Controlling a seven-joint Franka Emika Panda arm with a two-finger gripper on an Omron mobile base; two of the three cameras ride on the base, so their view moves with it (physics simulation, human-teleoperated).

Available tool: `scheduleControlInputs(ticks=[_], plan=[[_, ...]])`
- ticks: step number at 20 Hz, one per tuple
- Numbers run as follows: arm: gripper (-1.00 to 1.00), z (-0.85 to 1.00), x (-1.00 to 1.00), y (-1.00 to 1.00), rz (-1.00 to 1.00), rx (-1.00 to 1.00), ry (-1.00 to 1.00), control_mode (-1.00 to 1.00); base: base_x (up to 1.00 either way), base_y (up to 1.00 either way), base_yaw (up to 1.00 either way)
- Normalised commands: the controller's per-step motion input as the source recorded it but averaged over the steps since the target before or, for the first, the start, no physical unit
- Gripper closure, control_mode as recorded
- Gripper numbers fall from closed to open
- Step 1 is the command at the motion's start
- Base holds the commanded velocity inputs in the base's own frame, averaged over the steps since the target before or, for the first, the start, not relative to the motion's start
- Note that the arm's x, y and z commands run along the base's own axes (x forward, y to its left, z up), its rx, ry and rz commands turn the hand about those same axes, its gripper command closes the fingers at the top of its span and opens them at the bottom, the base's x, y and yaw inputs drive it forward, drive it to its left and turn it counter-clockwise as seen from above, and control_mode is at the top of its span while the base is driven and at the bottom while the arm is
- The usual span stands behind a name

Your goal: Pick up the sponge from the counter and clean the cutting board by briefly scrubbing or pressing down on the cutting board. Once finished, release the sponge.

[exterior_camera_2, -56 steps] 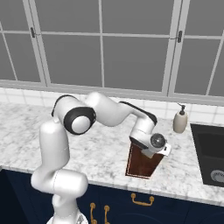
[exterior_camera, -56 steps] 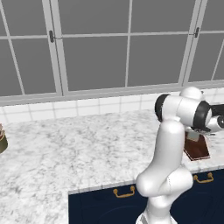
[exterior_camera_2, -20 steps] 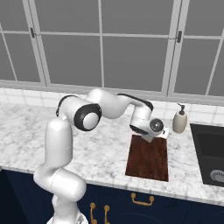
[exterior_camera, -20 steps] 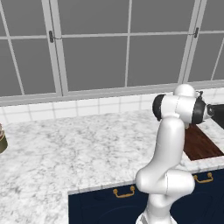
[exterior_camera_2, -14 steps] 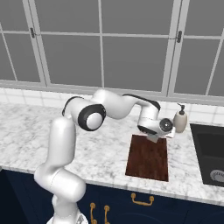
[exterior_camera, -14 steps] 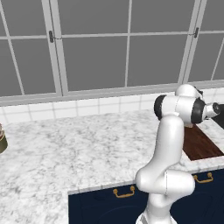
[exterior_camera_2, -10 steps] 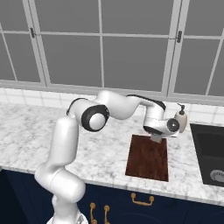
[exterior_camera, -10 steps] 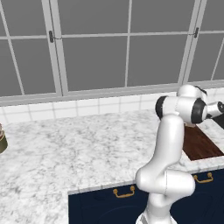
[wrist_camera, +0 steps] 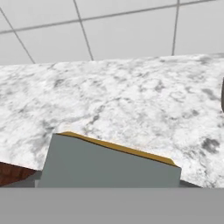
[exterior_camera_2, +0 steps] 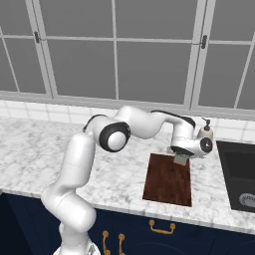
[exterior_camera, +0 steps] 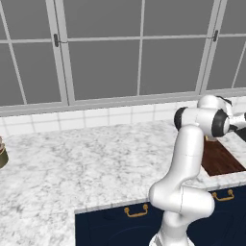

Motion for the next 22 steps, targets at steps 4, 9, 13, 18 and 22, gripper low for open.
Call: scheduleControlInputs(ticks=[4,9,13,18,22], plan=[[1.00,-0.49,0.00,0.11,0.04,-0.05,0.00,-1.00,0.00,0.00,0.00],[1.00,-0.14,-0.23,0.00,0.00,-0.02,0.00,-1.00,0.00,0.00,0.00],[1.00,-0.13,-0.43,0.00,0.00,-0.01,0.00,-1.00,0.00,0.00,0.00],[1.00,-0.05,-0.45,0.00,0.01,0.00,0.00,-1.00,0.00,0.00,0.00],[1.00,-0.05,-0.54,-0.01,0.01,0.00,0.00,-1.00,0.00,0.00,0.00]])
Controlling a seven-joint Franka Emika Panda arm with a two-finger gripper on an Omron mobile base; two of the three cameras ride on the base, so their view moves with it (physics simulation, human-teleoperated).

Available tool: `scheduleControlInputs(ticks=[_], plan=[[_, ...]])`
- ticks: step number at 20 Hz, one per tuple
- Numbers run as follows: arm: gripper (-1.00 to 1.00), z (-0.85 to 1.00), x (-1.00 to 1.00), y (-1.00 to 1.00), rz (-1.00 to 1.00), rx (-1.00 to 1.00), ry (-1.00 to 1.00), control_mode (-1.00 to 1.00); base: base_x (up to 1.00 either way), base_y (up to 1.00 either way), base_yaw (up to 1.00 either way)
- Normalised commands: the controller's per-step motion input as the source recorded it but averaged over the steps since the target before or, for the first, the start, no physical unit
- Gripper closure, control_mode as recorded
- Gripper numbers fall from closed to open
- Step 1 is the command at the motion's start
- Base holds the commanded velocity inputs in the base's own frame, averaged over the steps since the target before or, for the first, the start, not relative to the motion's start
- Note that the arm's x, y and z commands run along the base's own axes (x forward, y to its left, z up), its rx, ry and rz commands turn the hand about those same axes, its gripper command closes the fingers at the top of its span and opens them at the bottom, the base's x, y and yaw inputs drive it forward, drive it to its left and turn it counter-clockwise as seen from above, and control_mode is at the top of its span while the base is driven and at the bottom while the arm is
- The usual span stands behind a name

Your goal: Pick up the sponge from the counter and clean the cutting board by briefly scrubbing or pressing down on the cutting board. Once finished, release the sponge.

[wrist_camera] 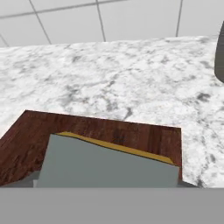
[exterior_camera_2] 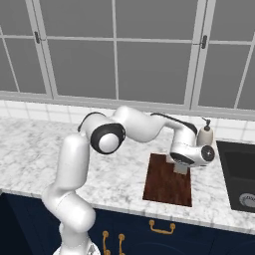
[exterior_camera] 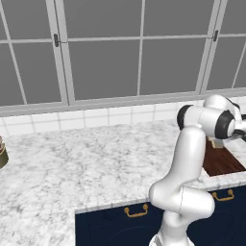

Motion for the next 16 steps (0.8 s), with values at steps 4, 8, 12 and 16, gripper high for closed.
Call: scheduleControlInputs(ticks=[4,8,12,16], plan=[[1.00,-0.03,-0.61,-0.10,0.00,0.00,-0.03,-1.00,0.00,0.00,0.00],[1.00,0.00,-0.69,-0.21,0.00,0.00,-0.10,-1.00,0.00,0.00,0.00],[1.00,0.00,-0.77,-0.25,0.00,0.00,-0.15,-1.00,0.00,0.00,0.00],[1.00,0.00,-0.81,-0.26,0.02,0.00,-0.15,-1.00,0.00,0.00,0.00]])
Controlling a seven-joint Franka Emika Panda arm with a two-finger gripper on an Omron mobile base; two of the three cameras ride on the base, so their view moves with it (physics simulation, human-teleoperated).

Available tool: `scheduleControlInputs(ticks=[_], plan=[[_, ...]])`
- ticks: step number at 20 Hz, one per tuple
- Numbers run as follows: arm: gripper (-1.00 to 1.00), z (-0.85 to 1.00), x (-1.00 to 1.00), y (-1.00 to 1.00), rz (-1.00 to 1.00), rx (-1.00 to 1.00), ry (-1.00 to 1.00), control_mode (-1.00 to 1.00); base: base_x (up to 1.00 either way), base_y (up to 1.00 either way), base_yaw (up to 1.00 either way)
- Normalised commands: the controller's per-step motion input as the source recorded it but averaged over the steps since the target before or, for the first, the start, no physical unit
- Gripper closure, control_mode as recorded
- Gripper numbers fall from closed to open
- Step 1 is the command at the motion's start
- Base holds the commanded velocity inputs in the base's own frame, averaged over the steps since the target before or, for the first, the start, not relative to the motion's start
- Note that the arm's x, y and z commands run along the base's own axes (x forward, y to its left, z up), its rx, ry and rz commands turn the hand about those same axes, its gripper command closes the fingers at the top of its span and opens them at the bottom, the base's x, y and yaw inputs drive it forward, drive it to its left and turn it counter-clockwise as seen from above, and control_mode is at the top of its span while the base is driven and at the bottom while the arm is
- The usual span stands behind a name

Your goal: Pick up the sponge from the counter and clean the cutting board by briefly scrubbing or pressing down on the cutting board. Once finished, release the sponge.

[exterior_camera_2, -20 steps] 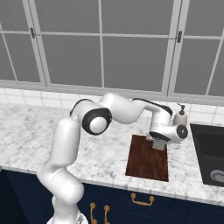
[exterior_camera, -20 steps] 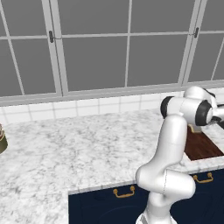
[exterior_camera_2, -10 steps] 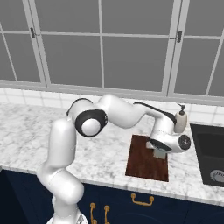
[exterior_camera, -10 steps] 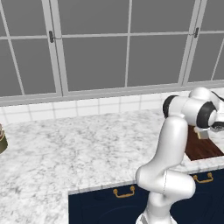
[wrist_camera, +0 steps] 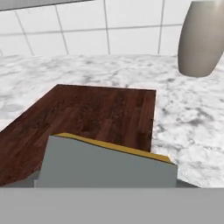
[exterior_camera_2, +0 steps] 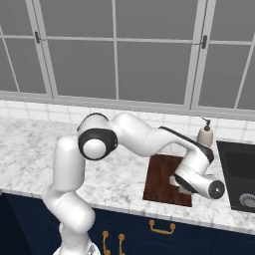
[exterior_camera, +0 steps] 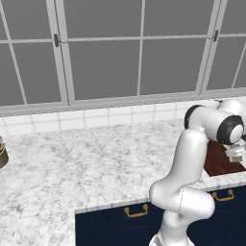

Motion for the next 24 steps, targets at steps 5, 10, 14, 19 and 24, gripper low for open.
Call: scheduleControlInputs(ticks=[5,10,14,19,24], plan=[[1.00,0.00,-0.82,-0.07,0.03,0.00,-0.07,-1.00,0.00,0.00,0.00],[1.00,0.00,-0.68,0.00,0.05,0.00,0.00,-1.00,0.00,0.00,0.00],[1.00,0.31,-0.04,0.07,0.12,0.00,-0.03,-1.00,0.00,0.00,0.00],[1.00,0.80,0.21,0.31,0.18,0.00,-0.07,-1.00,0.00,0.00,0.00],[1.00,0.32,0.72,0.77,0.18,0.00,0.00,-1.00,0.00,0.00,0.00]])
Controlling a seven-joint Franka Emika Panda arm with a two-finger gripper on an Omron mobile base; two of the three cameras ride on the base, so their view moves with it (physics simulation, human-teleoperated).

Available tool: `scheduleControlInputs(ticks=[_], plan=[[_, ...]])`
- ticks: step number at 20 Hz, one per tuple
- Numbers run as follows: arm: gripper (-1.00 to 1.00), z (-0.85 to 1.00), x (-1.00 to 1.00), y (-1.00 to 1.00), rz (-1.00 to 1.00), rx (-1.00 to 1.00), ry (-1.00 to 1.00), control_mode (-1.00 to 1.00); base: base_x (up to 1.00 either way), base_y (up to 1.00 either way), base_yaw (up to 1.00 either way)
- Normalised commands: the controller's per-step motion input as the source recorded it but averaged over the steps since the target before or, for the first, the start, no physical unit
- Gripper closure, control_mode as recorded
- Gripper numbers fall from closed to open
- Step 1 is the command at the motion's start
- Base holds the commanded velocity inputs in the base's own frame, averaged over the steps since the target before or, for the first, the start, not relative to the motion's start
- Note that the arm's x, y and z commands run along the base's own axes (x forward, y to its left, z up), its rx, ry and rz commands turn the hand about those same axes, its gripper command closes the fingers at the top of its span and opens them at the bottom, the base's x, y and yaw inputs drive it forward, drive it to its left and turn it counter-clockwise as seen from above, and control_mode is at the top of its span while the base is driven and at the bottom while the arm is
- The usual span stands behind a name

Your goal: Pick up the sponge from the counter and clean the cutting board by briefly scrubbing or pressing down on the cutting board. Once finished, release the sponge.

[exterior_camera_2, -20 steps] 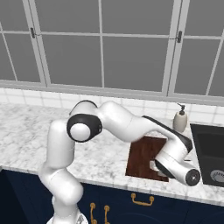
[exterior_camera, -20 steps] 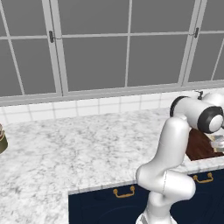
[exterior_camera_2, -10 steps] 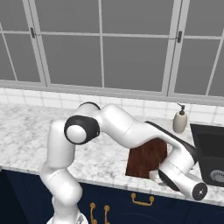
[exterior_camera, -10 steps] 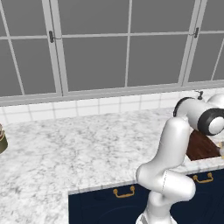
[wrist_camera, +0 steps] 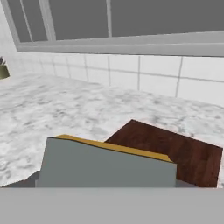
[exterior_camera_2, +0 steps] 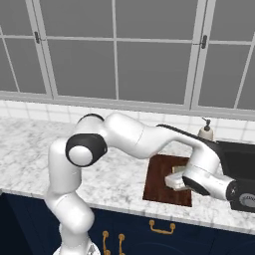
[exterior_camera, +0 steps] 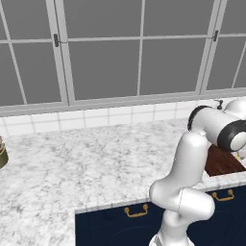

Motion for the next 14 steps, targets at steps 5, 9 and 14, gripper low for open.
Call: scheduleControlInputs(ticks=[5,9,14], plan=[[1.00,0.01,0.67,0.99,0.13,0.00,0.08,-1.00,0.00,0.00,0.00],[1.00,0.00,0.60,1.00,0.10,-0.03,0.22,-1.00,0.00,0.00,0.00],[1.00,0.04,0.00,1.00,0.01,-0.06,0.24,-1.00,0.00,0.00,0.00]])
